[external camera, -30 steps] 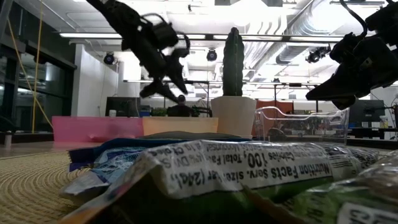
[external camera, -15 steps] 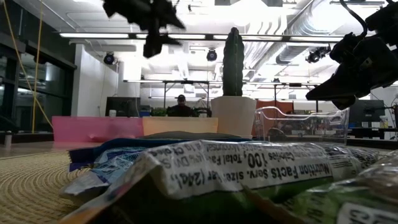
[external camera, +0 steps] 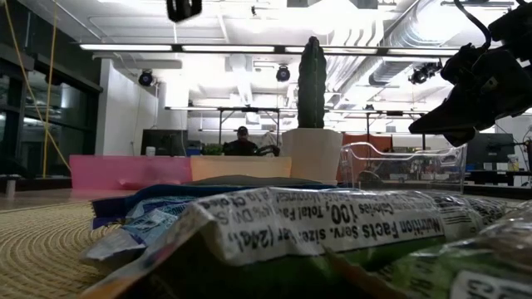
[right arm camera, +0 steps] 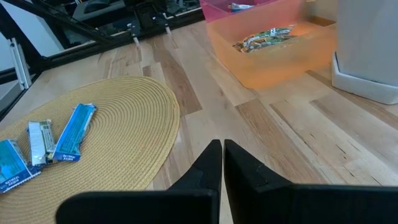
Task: Pick and place Granola Bars by type
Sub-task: Put the blue granola bar into the transparent bin
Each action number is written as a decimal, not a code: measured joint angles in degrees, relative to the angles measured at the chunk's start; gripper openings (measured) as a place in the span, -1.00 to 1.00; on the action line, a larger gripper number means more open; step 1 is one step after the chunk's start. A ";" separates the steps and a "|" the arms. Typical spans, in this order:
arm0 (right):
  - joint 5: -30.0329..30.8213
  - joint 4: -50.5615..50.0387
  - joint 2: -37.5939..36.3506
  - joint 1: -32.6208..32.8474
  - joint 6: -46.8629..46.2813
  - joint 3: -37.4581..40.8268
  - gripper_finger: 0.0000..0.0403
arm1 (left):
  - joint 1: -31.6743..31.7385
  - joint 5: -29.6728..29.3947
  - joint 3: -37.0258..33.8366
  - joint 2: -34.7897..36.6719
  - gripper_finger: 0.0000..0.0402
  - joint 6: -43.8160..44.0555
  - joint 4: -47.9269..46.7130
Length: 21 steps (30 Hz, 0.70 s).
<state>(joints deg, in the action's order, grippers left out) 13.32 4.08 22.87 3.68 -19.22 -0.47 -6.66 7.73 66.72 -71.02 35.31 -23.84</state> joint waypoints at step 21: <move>-0.02 0.00 -0.02 0.02 -0.01 0.01 -1.00 | -25.86 -21.10 -0.02 -9.57 -0.12 7.21 0.44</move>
<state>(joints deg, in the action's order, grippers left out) 13.30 4.08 22.85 3.70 -19.23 -0.46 -32.52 -13.37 66.70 -80.59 42.52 -23.40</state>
